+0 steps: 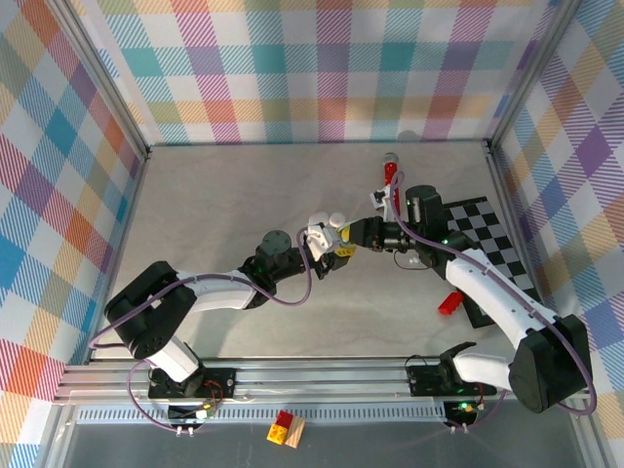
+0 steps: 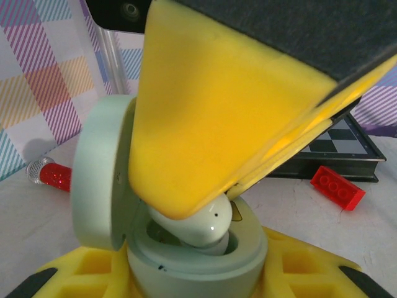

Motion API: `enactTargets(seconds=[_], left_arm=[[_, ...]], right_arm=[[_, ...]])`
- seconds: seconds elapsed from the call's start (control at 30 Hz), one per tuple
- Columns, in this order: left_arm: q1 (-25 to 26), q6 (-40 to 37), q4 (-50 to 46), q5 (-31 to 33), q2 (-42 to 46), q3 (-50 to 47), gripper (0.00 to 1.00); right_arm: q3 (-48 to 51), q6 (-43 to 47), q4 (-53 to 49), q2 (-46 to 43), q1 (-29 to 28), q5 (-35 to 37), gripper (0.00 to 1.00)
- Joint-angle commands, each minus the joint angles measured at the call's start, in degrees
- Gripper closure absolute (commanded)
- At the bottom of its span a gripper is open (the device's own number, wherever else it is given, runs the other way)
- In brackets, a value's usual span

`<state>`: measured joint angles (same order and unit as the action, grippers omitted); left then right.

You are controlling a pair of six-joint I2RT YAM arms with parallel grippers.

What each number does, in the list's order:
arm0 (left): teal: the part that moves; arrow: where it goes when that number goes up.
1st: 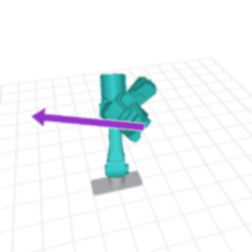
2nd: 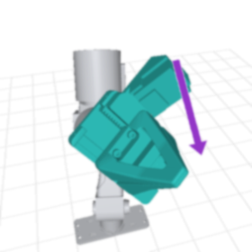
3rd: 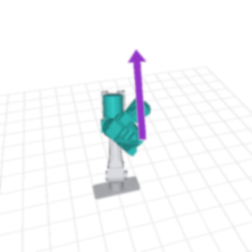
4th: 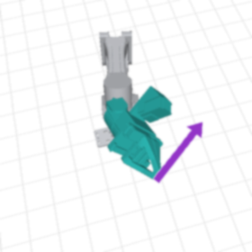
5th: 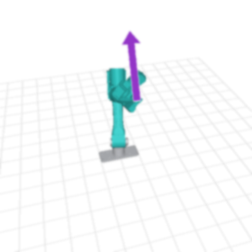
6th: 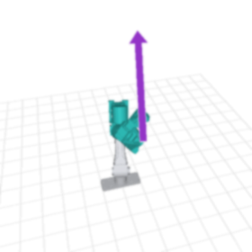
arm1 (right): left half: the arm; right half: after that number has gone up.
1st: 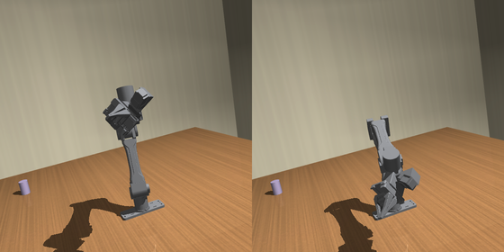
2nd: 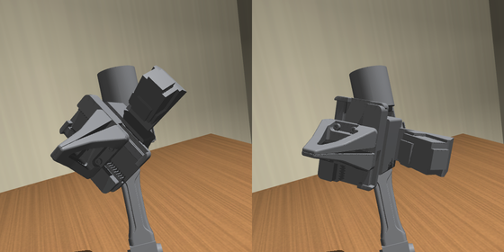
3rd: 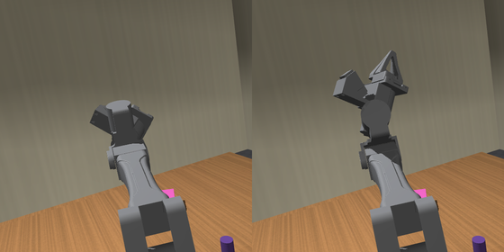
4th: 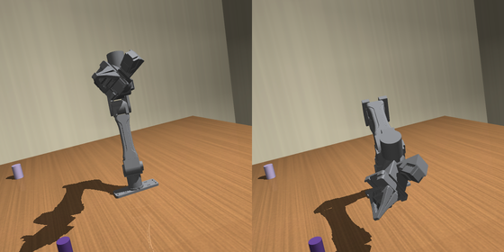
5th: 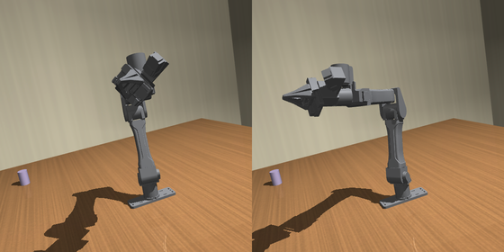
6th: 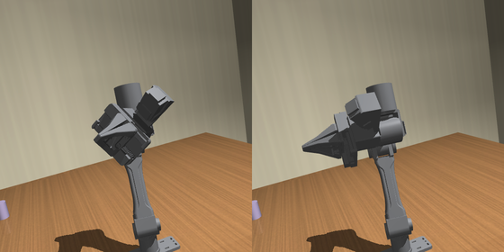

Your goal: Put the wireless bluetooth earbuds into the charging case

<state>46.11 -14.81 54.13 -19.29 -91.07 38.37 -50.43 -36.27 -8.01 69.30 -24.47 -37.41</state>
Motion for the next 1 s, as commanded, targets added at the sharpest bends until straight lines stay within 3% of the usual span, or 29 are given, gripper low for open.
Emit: enactTargets(seconds=[0.0,0.13,0.47,0.97], left_arm=[[0.77,0.38,3.61,-0.22,0.27,1.53,0.69],[0.78,1.15,3.88,-0.05,0.36,1.69,0.69],[0.74,2.06,4.65,0.13,0.28,1.71,0.68],[0.72,2.7,5.81,0.44,-0.42,1.43,0.68]], right_arm=[[-1.77,2.21,-2.13,-0.04,-0.4,1.68,0.81],[-1.83,2.66,-3.21,0.05,-0.4,1.98,0.8],[-3.07,4.84,-7.13,-2.03,-0.4,4.09,0.62],[-2.48,5.5,-5.91,-3.54,-0.4,0.76,0.59]])
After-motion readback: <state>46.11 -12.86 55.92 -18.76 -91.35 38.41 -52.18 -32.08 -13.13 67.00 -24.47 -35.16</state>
